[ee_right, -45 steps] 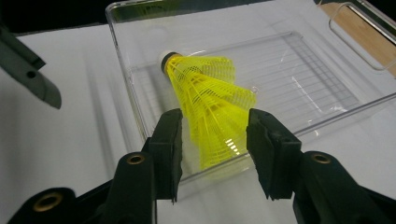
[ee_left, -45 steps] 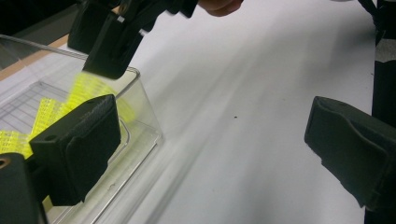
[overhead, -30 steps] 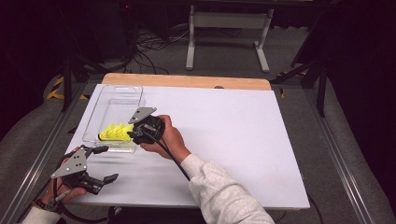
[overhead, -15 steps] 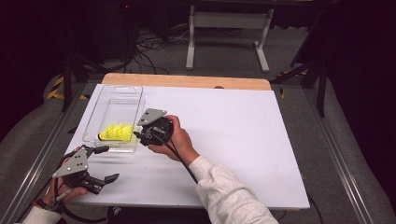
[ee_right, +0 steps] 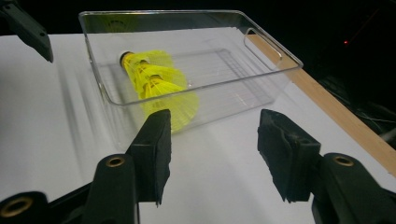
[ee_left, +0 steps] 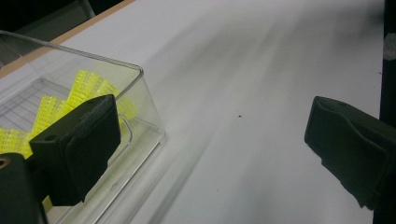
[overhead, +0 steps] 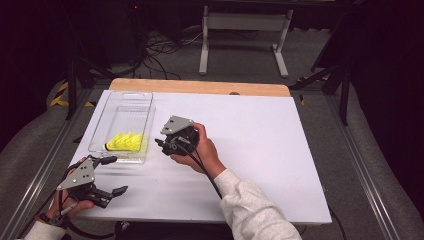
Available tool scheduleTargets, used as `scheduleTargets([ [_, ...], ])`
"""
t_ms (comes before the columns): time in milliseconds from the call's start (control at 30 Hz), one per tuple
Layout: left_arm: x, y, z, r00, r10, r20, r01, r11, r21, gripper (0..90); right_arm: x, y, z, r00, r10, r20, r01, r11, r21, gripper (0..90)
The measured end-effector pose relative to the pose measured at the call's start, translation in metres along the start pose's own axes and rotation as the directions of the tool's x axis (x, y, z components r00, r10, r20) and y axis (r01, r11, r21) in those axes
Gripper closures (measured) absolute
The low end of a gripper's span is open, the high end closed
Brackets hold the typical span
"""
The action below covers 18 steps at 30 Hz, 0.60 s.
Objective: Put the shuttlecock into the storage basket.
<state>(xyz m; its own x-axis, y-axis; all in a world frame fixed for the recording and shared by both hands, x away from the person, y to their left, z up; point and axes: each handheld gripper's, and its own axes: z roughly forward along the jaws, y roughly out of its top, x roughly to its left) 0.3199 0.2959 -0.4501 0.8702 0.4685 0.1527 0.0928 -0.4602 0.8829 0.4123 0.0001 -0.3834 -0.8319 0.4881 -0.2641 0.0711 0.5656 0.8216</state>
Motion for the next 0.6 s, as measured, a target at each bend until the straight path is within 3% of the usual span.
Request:
scheduleTargets([
  [600,0.0,0.0,0.002,1.0,0.0,0.004,0.0,1.0,0.005,4.5,-0.007,-0.024,-0.022,0.9989,0.005,0.046,-0.005,1.0,-0.011,41.8],
])
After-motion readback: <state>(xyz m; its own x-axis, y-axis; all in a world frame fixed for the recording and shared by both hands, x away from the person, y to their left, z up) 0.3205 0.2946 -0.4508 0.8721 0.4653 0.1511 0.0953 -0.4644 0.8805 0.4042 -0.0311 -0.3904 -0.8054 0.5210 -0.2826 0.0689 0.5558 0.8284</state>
